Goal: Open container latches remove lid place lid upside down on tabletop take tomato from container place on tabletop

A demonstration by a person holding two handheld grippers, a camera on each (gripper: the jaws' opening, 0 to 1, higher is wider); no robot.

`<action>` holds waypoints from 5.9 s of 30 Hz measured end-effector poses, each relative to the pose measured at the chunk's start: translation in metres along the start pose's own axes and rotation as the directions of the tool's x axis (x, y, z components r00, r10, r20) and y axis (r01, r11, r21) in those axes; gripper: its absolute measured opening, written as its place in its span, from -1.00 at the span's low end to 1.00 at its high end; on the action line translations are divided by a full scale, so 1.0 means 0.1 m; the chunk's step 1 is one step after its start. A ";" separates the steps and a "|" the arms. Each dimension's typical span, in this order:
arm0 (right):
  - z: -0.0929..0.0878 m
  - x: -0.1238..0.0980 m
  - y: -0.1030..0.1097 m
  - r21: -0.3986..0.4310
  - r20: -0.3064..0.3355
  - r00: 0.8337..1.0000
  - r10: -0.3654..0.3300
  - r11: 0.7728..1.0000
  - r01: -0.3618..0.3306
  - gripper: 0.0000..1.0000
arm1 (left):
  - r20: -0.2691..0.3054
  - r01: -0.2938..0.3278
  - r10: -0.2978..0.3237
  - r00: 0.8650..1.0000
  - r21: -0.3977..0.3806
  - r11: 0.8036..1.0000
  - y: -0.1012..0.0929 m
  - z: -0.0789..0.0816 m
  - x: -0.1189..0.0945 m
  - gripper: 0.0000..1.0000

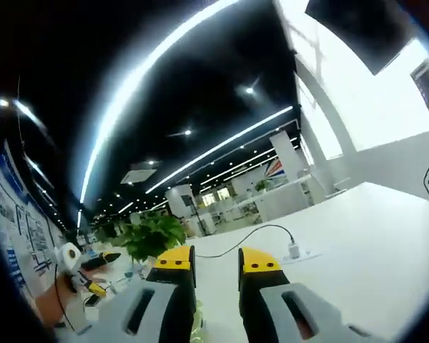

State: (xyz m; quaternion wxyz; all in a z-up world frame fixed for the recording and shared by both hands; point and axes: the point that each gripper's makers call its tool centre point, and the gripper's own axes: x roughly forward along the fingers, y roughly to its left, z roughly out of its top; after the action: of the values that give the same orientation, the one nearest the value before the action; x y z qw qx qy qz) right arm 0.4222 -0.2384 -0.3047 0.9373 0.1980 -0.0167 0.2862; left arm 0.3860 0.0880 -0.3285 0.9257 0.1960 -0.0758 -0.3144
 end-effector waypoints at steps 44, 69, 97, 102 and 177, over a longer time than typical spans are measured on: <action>-0.67 -1.26 -0.81 -0.258 0.082 0.860 -0.503 0.823 0.506 -0.49 | -0.051 -0.574 0.577 0.815 -0.203 0.793 0.52 -0.84 -1.32 0.41; -0.43 -0.61 -0.46 -0.228 0.063 0.917 -0.394 0.889 0.398 -0.43 | -0.037 -0.564 0.568 0.822 -0.193 0.803 0.54 -0.78 -1.33 0.42; -1.28 -0.03 0.04 -0.224 -0.135 0.955 -0.263 0.947 0.229 -0.42 | -0.027 -0.579 0.584 0.811 -0.180 0.795 0.54 -0.68 -1.32 0.29; -1.48 -0.01 0.10 -0.146 -0.165 0.955 -0.248 0.963 0.225 -0.42 | -0.019 -0.576 0.582 0.813 -0.177 0.798 0.54 -0.65 -1.31 0.29; -1.15 0.80 1.01 0.265 -0.037 0.983 -0.177 0.947 0.181 -1.00 | -0.084 -0.640 0.638 0.766 -0.203 0.741 0.62 -0.79 -1.69 0.22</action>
State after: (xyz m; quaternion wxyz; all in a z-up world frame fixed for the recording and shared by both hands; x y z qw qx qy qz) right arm 0.4244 -0.0754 -0.3626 0.9242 0.3215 0.0461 0.2009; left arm 0.3077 0.2615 -0.3775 0.9934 0.0563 -0.0987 0.0160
